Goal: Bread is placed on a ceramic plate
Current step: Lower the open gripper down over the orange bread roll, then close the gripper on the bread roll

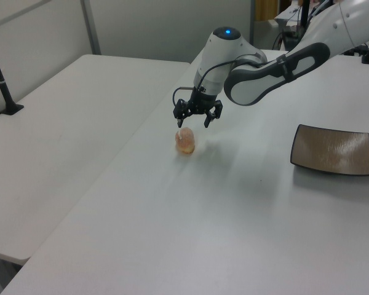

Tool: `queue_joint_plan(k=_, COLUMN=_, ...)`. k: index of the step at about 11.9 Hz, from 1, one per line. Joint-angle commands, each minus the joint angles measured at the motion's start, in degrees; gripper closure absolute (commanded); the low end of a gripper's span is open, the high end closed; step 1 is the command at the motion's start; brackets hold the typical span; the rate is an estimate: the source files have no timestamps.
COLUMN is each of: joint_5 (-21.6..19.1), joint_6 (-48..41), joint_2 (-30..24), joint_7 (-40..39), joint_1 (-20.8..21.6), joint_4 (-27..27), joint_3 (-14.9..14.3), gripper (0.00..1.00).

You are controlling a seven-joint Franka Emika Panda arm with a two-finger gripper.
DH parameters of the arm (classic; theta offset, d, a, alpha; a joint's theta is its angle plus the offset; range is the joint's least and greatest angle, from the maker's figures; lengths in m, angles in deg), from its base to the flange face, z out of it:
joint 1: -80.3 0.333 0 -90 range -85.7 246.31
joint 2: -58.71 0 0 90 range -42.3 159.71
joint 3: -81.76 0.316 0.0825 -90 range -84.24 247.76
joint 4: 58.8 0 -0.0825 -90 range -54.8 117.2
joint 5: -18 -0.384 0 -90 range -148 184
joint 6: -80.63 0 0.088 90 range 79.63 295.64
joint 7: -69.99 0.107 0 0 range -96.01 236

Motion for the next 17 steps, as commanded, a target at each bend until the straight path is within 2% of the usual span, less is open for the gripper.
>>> queue_joint_plan(k=1, joint_5=1.7, joint_6=0.9, joint_2=3.7, joint_7=1.9, joint_1=1.2, joint_4=-3.4, joint_3=-1.3, gripper=0.0)
queue_joint_plan(k=4, joint_5=2.1, joint_6=0.9, joint_2=4.8, joint_7=1.9, joint_1=1.2, joint_4=-4.6, joint_3=-1.2, gripper=0.0)
queue_joint_plan(k=6, joint_5=3.0, joint_6=0.9, joint_2=4.9, joint_7=1.9, joint_1=1.2, joint_4=-4.6, joint_3=-1.1, gripper=0.21)
queue_joint_plan(k=8, joint_5=3.8, joint_6=0.9, joint_2=4.9, joint_7=1.8, joint_1=1.2, joint_4=-4.4, joint_3=-1.0, gripper=0.35)
queue_joint_plan(k=9, joint_5=5.0, joint_6=0.9, joint_2=4.9, joint_7=1.9, joint_1=1.2, joint_4=-4.4, joint_3=-0.9, gripper=0.48)
queue_joint_plan(k=13, joint_5=5.1, joint_6=0.8, joint_2=4.6, joint_7=1.7, joint_1=0.9, joint_4=-4.4, joint_3=-0.8, gripper=0.59)
queue_joint_plan(k=17, joint_5=5.1, joint_6=0.8, joint_2=3.0, joint_7=1.6, joint_1=0.0, joint_4=-3.9, joint_3=-0.4, gripper=0.61)
